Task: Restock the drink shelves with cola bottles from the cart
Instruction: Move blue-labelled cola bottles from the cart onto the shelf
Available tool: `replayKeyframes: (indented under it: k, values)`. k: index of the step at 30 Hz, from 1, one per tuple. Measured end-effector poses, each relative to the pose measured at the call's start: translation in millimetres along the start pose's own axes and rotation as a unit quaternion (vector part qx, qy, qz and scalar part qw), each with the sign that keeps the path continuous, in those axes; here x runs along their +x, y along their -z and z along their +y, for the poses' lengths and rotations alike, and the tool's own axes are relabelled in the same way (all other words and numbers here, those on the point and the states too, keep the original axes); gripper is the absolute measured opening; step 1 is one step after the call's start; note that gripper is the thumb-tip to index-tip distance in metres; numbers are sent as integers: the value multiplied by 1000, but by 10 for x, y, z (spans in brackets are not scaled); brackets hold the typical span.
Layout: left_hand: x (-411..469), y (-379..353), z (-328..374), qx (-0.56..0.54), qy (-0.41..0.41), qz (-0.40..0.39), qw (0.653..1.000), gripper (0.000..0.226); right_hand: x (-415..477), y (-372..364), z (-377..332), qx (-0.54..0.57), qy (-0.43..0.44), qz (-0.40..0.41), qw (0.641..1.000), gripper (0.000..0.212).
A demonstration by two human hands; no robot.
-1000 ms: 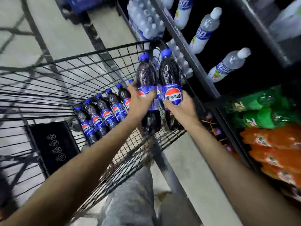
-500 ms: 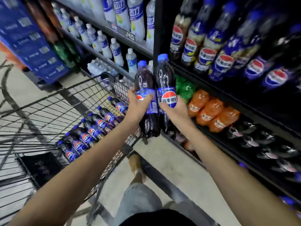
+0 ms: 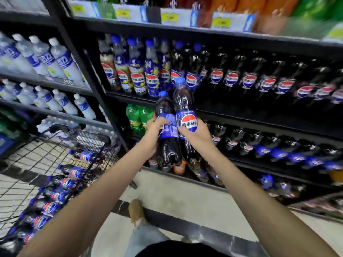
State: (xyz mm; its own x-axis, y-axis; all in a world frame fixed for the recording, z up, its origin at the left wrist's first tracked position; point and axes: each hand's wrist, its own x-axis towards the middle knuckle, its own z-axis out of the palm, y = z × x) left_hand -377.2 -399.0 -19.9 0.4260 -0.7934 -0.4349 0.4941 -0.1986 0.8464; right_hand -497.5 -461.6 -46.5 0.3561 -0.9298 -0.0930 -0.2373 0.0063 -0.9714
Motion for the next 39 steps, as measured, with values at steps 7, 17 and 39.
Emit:
replayKeyframes:
  k: [7, 17, 39]
  values:
    - [-30, -567, -26, 0, 72, -121, 990, 19, -15, 610, -27, 25, -24, 81, 996, 17]
    - [269, -1060, -35, 50, 128, -202, 970, 45, 236, 1051, 40, 35, -74, 143, 986, 23]
    - [1569, -1484, 135, 311, -200, -202, 907, 69, 1343, 1327, -92, 26, -26, 157, 987, 28]
